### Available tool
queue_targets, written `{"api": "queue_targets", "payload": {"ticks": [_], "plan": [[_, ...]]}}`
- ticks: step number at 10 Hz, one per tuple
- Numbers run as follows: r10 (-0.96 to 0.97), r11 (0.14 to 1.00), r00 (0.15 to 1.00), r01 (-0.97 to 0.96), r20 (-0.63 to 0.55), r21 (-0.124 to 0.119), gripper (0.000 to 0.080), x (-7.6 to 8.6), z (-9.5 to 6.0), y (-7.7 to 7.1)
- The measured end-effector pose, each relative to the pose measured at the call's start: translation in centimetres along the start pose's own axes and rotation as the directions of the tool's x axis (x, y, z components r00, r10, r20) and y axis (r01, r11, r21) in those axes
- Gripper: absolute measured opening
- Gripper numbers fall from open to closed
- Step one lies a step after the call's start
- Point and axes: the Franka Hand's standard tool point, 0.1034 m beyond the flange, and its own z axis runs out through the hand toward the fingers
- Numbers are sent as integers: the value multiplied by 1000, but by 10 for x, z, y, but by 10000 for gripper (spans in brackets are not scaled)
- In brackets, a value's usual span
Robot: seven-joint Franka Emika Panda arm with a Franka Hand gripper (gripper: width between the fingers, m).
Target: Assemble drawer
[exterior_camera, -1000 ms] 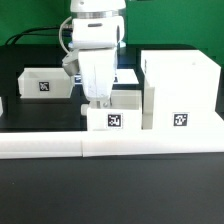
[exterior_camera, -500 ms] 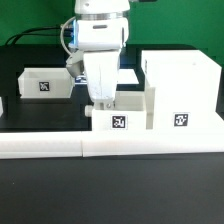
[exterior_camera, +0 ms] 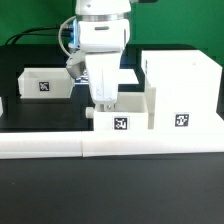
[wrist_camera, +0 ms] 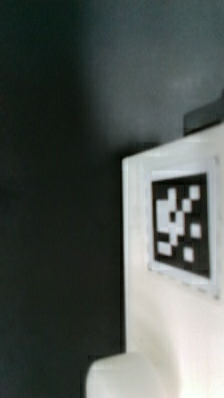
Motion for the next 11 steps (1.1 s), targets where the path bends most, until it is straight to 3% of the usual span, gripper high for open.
{"api": "queue_targets", "payload": {"ticks": [6, 7, 11], "plan": [[-64, 998, 998, 63, 25, 17, 44, 0, -2, 4], [-81, 996, 996, 80, 34, 31, 44, 0, -3, 4], [-77, 997, 996, 77, 35, 26, 44, -1, -5, 7]]}}
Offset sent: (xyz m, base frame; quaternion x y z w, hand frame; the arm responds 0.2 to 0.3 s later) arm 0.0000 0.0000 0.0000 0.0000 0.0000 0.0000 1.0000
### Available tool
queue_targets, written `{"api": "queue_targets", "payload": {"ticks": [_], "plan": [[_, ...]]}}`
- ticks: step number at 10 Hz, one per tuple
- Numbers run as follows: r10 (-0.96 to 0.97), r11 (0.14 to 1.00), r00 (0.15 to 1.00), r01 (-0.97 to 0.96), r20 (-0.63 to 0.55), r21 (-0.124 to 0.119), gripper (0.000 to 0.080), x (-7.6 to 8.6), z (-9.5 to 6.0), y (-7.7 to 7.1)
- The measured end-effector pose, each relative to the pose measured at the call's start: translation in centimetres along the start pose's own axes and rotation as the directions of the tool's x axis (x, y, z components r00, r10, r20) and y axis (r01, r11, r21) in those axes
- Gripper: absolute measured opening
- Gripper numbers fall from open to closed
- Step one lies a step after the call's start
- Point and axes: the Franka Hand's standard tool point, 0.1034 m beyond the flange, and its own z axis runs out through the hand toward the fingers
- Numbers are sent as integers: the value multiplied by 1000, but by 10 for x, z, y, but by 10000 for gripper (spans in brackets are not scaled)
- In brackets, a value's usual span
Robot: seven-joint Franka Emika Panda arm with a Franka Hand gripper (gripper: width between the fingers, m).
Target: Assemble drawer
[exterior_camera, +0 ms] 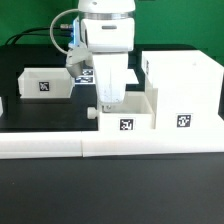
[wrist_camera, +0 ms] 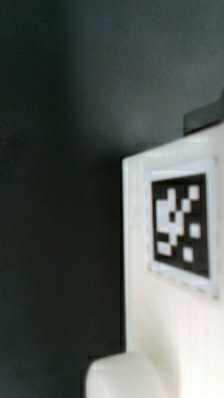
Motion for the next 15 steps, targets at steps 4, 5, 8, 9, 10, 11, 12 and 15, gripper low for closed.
{"api": "queue_targets", "payload": {"ticks": [4, 5, 8, 9, 10, 11, 12, 15], "plan": [[4, 1000, 1000, -4, 1, 8, 44, 0, 1, -2], [4, 1000, 1000, -4, -2, -13, 44, 0, 1, -1], [3, 999, 1000, -4, -6, -39, 44, 1, 2, -1], [14, 998, 1000, -15, -9, -56, 44, 2, 3, 0], [39, 998, 999, -39, -11, -55, 44, 2, 3, -1], [39, 997, 999, -40, -13, -73, 44, 2, 3, 0], [40, 997, 999, -41, -13, -68, 44, 2, 4, -1], [55, 996, 998, -55, -13, -67, 44, 2, 3, 0]]}}
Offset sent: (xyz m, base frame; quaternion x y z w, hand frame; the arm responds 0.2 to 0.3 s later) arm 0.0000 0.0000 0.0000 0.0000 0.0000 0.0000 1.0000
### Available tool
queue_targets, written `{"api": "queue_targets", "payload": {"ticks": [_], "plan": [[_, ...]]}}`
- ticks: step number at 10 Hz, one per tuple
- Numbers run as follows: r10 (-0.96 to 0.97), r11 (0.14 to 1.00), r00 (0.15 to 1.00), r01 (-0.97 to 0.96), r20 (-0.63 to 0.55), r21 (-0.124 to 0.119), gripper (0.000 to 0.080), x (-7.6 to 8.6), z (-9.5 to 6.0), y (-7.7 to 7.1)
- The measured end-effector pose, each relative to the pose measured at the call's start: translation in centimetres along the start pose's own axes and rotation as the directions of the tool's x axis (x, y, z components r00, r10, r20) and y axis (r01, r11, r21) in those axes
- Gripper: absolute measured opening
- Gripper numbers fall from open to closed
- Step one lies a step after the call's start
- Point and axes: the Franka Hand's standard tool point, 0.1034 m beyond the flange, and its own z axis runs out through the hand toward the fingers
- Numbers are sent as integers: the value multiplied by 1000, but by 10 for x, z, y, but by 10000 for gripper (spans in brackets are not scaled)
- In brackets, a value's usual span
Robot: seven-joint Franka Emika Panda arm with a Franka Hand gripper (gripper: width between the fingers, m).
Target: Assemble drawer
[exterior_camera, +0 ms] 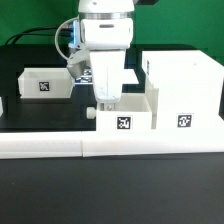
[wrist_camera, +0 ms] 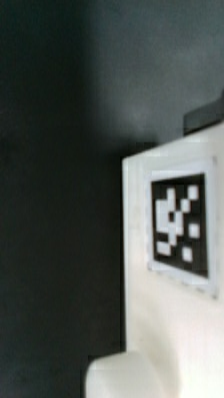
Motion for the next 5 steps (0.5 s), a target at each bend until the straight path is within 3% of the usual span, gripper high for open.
{"api": "queue_targets", "payload": {"ticks": [5], "plan": [[-7, 1000, 1000, 7, 6, 10, 44, -2, -4, 7]]}}
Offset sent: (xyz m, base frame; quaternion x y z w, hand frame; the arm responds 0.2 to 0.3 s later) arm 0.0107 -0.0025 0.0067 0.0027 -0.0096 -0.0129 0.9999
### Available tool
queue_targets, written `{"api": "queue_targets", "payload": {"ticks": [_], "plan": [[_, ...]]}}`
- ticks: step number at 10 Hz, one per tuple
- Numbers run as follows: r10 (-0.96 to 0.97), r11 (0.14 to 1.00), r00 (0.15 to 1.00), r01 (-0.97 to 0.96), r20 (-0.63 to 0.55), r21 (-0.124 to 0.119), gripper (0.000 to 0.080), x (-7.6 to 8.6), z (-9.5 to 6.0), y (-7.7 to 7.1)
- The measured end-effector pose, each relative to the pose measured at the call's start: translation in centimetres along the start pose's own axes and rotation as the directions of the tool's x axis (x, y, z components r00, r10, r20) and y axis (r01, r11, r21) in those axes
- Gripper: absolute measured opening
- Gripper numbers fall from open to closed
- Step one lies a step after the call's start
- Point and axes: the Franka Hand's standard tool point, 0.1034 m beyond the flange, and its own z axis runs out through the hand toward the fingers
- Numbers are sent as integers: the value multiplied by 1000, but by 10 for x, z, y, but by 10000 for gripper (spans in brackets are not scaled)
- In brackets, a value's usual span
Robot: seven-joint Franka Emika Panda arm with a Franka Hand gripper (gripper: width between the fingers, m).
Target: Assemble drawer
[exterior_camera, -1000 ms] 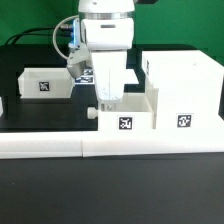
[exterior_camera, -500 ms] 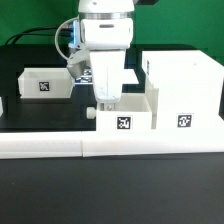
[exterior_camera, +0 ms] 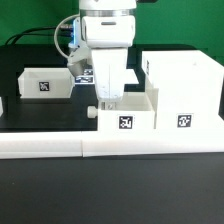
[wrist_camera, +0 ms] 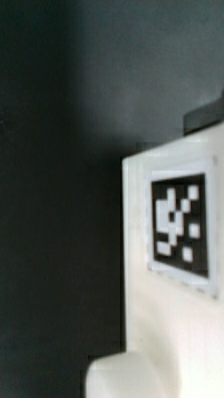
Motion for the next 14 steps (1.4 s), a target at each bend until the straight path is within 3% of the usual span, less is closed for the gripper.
{"api": "queue_targets", "payload": {"ticks": [14], "plan": [[-12, 1000, 1000, 12, 1, 12, 44, 10, 3, -6]]}}
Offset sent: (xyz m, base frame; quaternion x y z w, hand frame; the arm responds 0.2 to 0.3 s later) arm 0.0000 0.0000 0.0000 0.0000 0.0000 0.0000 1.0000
